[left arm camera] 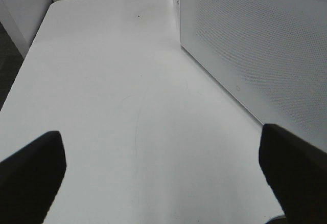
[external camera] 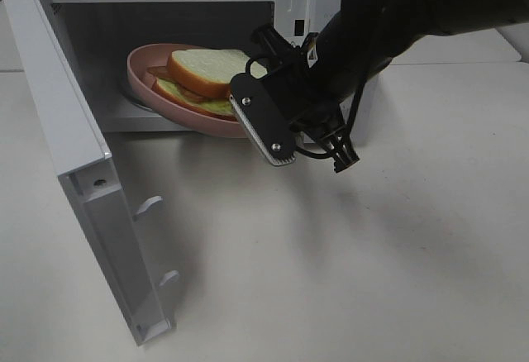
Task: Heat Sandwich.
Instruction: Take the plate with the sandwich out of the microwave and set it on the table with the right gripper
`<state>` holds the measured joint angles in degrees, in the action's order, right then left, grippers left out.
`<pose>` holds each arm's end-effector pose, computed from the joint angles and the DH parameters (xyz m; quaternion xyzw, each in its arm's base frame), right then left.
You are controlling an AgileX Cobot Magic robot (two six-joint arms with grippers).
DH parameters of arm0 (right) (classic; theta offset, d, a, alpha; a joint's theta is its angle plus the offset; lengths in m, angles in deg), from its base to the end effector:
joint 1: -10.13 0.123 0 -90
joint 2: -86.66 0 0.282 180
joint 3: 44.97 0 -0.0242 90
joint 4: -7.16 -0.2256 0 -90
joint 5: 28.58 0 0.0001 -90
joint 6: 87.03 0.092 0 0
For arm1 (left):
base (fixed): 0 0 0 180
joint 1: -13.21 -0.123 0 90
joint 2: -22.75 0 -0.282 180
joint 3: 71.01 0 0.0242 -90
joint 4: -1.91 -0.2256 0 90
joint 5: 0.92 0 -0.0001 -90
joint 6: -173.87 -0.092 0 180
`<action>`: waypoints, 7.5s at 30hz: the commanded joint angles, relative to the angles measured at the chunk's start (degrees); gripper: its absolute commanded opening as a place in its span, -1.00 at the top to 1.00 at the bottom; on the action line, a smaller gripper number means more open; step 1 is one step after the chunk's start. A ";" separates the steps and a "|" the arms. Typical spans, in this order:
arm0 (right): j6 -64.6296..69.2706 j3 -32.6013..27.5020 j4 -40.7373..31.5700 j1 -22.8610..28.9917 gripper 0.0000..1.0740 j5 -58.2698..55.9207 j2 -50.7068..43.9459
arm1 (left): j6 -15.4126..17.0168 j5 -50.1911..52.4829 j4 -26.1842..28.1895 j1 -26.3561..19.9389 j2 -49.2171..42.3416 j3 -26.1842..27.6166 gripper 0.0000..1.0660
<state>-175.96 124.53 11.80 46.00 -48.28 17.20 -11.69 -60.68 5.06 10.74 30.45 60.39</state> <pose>0.2956 0.2106 0.2203 -0.8485 0.4083 -0.1729 0.2889 -0.0225 -0.0053 0.2657 0.0237 0.8477 0.0097 0.5299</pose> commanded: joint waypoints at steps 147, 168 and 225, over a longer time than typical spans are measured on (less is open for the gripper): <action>96.31 -13.58 26.07 -0.63 0.95 -47.33 -9.97 | 0.06 0.46 0.06 -0.23 -1.55 -0.23 -0.82; 100.38 -11.00 23.26 -9.57 0.94 -45.84 -2.92 | 0.06 0.46 0.06 -0.23 -1.55 -0.23 -0.82; 101.36 -9.17 14.27 -13.98 -0.40 -37.76 -9.45 | 0.00 0.46 0.06 -0.23 -1.55 -0.23 -0.82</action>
<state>-73.28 115.25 26.24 32.07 -85.99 8.21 -11.69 -60.68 5.06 10.74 30.45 60.39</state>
